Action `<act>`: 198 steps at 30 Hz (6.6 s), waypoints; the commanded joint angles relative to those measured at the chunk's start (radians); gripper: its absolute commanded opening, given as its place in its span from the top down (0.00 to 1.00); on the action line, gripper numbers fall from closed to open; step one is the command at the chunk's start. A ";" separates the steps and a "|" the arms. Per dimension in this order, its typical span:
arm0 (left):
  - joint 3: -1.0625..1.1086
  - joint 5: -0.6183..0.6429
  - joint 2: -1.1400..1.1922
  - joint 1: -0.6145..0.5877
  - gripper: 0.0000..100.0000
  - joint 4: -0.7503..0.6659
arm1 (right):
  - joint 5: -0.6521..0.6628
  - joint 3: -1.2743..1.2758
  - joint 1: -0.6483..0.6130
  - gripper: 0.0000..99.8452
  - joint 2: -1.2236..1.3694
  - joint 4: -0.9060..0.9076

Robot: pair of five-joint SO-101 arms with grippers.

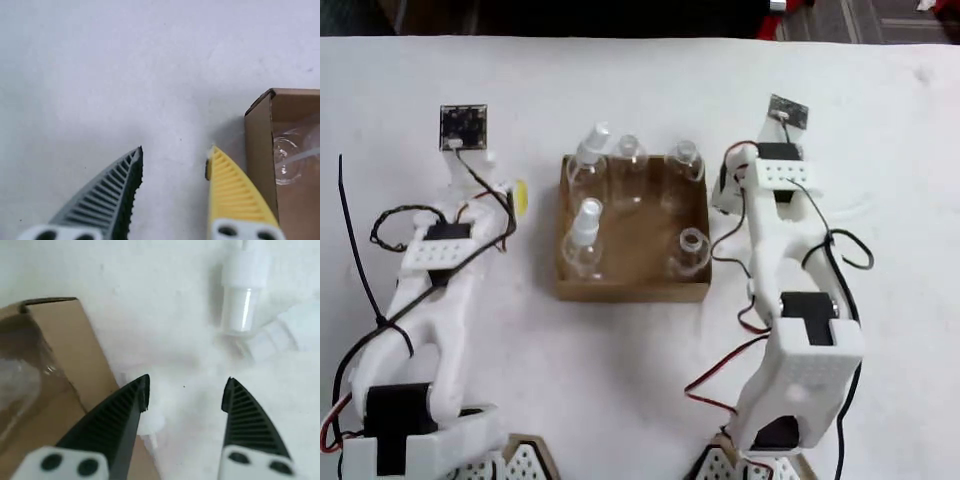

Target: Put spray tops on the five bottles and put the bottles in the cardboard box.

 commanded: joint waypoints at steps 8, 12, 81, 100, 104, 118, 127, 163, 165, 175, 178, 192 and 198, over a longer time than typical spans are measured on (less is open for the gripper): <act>-0.002 -0.011 -0.048 0.008 0.80 -0.031 | -0.009 -0.006 -0.051 0.71 -0.007 -0.047; -0.002 -0.011 -0.048 0.008 0.80 -0.031 | -0.009 0.037 -0.053 0.71 -0.007 -0.085; -0.002 -0.011 -0.050 0.007 0.80 -0.028 | -0.044 0.250 0.022 0.71 -0.119 -0.148; -0.002 -0.011 -0.050 0.007 0.80 -0.025 | -0.052 0.250 0.005 0.95 -0.085 -0.171; -0.002 -0.011 -0.050 0.007 0.80 -0.025 | -0.049 0.252 0.035 0.96 -0.133 -0.142; -0.002 -0.011 -0.048 0.008 0.80 -0.029 | -0.051 0.252 0.090 0.96 -0.237 -0.131; -0.002 -0.011 -0.047 0.008 0.80 -0.031 | -0.051 0.210 0.093 0.96 -0.242 -0.130; 0.026 -0.012 -0.033 0.015 0.80 -0.107 | 0.328 0.215 -0.183 0.96 -1.320 -0.251; 0.026 -0.012 -0.033 0.015 0.80 -0.107 | 0.370 0.218 -0.246 0.96 -1.357 -0.251; 0.025 -0.012 -0.033 0.015 0.80 -0.107 | 0.799 0.548 -0.469 0.96 -1.348 -0.556; 0.025 -0.012 -0.033 0.015 0.80 -0.107 | 0.914 0.678 -0.487 0.96 -1.357 -0.691; 0.025 -0.012 -0.033 0.013 0.80 -0.107 | 0.982 0.781 -0.588 0.96 -1.348 -0.906; 0.025 -0.012 -0.033 0.013 0.80 -0.107 | 0.747 0.832 -0.587 0.96 -1.345 -1.225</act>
